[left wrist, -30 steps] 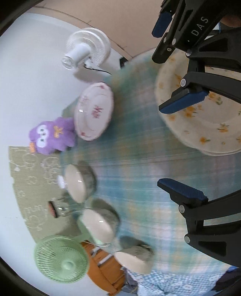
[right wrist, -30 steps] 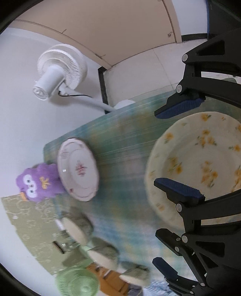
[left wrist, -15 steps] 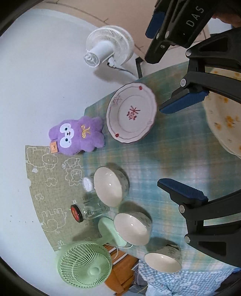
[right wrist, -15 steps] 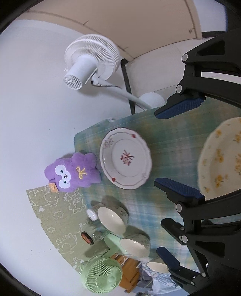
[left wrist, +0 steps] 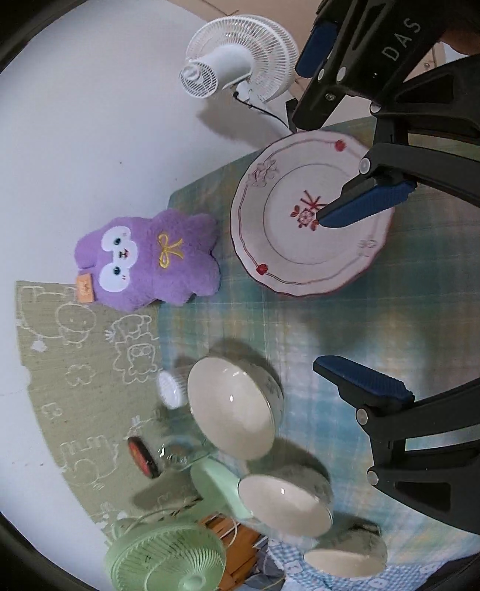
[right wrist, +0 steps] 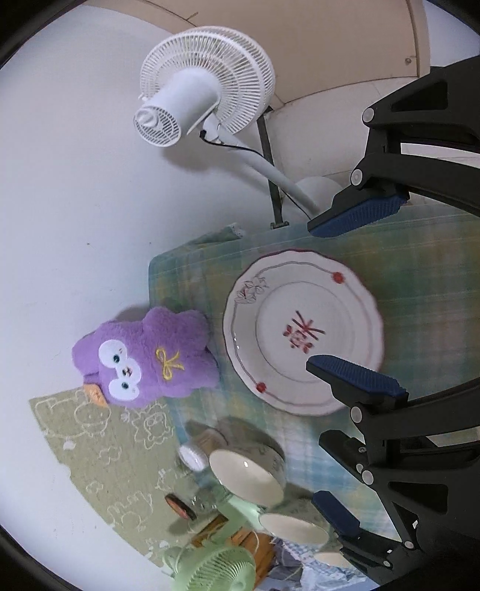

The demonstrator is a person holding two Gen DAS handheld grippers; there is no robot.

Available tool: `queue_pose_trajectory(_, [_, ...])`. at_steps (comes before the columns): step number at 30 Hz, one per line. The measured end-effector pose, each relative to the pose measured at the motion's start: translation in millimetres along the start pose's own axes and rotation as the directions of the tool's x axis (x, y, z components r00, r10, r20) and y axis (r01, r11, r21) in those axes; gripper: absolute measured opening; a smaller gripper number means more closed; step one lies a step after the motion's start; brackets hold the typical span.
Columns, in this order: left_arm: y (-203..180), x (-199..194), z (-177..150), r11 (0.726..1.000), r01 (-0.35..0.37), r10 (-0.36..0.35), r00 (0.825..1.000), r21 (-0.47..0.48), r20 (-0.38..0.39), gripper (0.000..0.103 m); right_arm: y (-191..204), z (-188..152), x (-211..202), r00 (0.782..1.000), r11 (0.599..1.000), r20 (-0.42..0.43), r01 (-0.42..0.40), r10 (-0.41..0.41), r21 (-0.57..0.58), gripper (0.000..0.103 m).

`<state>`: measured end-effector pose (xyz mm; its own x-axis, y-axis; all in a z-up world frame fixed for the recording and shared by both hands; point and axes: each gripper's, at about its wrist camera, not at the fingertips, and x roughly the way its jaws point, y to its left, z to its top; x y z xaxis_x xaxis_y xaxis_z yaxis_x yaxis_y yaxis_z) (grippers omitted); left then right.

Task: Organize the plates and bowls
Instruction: 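Move both grippers to the red-rimmed white plate beside the plush toy, then grasp the rim of the red-rimmed white plate with both grippers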

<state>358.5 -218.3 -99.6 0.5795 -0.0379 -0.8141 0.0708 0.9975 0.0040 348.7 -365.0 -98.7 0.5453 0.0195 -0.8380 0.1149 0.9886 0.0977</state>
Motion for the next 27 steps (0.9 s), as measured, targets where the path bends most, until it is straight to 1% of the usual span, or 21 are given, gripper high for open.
queue_pose_trajectory(5, [-6,28,8,1.000,-0.015,0.015,1.000,0.005,-0.011,0.070,-4,10,31,1.000,1.000,-0.003,0.012,-0.012,-0.005,0.070])
queue_pose_trajectory(9, [-10,51,10,0.999,-0.031,0.032,0.999,0.022,-0.025,0.070,-7,14,56,1.000,1.000,-0.027,0.012,-0.011,0.008,0.070])
queue_pose_trajectory(12, [-12,64,10,0.999,-0.022,0.023,0.999,0.032,-0.041,0.064,-10,15,73,0.999,1.000,-0.048,0.006,-0.006,0.015,0.069])
queue_pose_trajectory(14, [-13,74,10,0.999,-0.011,0.014,0.998,0.036,-0.068,0.060,-10,15,82,0.998,1.000,-0.059,0.011,-0.010,0.013,0.069])
queue_pose_trajectory(16, [-14,80,9,1.000,0.002,0.001,0.997,0.031,-0.082,0.057,-10,15,90,0.997,1.000,-0.069,0.018,-0.018,0.008,0.069])
queue_pose_trajectory(18, [-15,85,9,0.999,0.007,-0.004,0.996,0.032,-0.091,0.056,-13,15,96,0.997,1.000,-0.077,0.019,-0.018,0.014,0.066])
queue_pose_trajectory(20, [-16,89,9,0.999,0.013,-0.010,0.995,0.035,-0.099,0.054,-14,16,101,0.996,1.000,-0.081,0.025,-0.024,0.012,0.062])
queue_pose_trajectory(22, [-18,94,8,0.999,0.024,-0.020,0.993,0.035,-0.118,0.050,-14,16,106,0.995,0.999,-0.089,0.034,-0.033,0.004,0.061])
queue_pose_trajectory(23, [-18,97,8,0.999,0.021,-0.016,0.992,0.036,-0.125,0.050,-14,16,109,0.995,0.999,-0.096,0.036,-0.036,0.000,0.060])
queue_pose_trajectory(27, [-20,95,7,0.999,0.013,-0.008,0.994,0.043,-0.111,0.049,-14,16,116,0.994,0.999,-0.103,0.043,-0.043,-0.003,0.059])
